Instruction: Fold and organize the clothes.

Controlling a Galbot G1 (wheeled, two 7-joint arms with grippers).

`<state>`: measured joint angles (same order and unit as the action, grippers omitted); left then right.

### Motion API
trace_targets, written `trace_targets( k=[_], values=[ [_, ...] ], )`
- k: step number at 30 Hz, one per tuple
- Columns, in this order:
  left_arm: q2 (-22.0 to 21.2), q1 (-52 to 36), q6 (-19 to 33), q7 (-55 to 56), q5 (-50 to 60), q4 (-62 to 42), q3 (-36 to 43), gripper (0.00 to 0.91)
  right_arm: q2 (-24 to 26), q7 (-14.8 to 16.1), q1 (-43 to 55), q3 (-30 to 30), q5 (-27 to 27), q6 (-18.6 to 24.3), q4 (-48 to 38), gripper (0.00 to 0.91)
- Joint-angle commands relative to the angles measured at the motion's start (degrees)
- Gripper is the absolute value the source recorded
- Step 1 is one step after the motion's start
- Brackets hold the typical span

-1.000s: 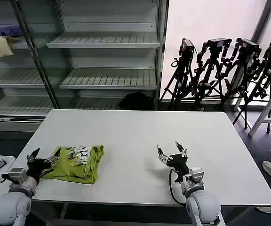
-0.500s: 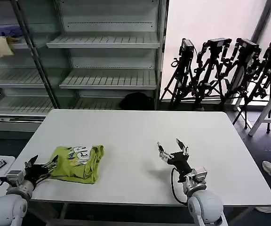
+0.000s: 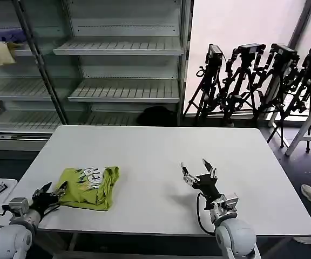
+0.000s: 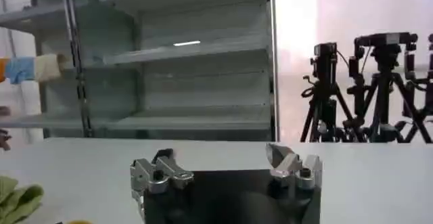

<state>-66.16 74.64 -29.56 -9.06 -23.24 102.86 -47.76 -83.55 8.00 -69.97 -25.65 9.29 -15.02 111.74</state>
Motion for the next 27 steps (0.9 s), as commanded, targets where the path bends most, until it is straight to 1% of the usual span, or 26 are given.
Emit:
trace_targets(
  k=[1, 3, 8, 9, 14, 15, 16, 18, 21, 22, 24, 25, 27],
  values=[
    [-0.59, -0.02, -2.65, -0.24, -3.36, 0.21, 0.33, 0.020, -0.10, -0.09, -0.06, -0.12, 0.08, 0.20, 0.22, 0.907],
    [-0.71, -0.07, -3.45, 0.02, -4.95, 0.23, 0.37, 0.020, -0.04, -0.14, -0.05, -0.26, 0.09, 0.20, 0.24, 0.907],
    [-0.99, -0.27, -2.82, 1.20, -7.64, 0.38, 0.29, 0.010, 0.07, -0.18, -0.05, -0.41, 0.12, 0.24, 0.07, 0.907],
    [-1.04, -0.46, -1.89, 1.77, -8.43, 0.40, 0.21, 0.000, 0.02, -0.24, -0.03, -0.44, 0.12, 0.25, -0.06, 0.907],
    [-0.97, -0.67, 6.41, 1.55, -8.71, 0.43, -0.91, 0.000, -0.06, -0.33, 0.12, -0.40, 0.06, 0.35, -0.63, 0.907],
    [-0.98, -0.73, 6.67, 1.31, -8.13, 0.39, -1.18, 0.000, -0.09, -0.33, 0.14, -0.39, 0.05, 0.35, -0.68, 0.907],
    [-0.90, -0.92, 8.67, 1.11, -7.03, 0.35, -1.98, 0.000, -0.12, -0.33, 0.14, -0.38, 0.06, 0.38, -0.79, 0.907],
    [-0.50, -1.25, 8.88, 0.26, -5.28, 0.81, -3.58, 0.000, -0.12, -0.34, 0.17, -0.41, 0.05, 0.41, -0.96, 0.907],
    [1.60, -2.02, 8.60, -2.43, 0.55, 1.67, -7.31, 0.000, -0.07, -0.36, 0.20, -0.56, 0.07, 0.46, -1.15, 0.907],
    [3.13, -2.48, 8.40, -3.22, 3.89, 1.93, -9.10, 0.000, -0.01, -0.34, 0.22, -0.67, 0.13, 0.52, -1.25, 0.907],
    [5.11, -3.34, 7.93, -4.25, 6.35, 2.21, -10.76, 0.000, -0.03, -0.31, 0.21, -0.76, 0.15, 0.65, -1.43, 0.907],
    [6.94, -4.08, 7.18, -4.47, 8.01, 2.38, -12.14, 0.000, -0.04, -0.32, 0.21, -0.78, 0.16, 0.69, -1.50, 0.907],
    [8.39, -5.36, 6.83, -5.09, 9.54, 2.57, -13.33, 0.000, -0.15, -0.29, 0.17, -0.82, 0.19, 0.87, -1.77, 0.907]
  ],
)
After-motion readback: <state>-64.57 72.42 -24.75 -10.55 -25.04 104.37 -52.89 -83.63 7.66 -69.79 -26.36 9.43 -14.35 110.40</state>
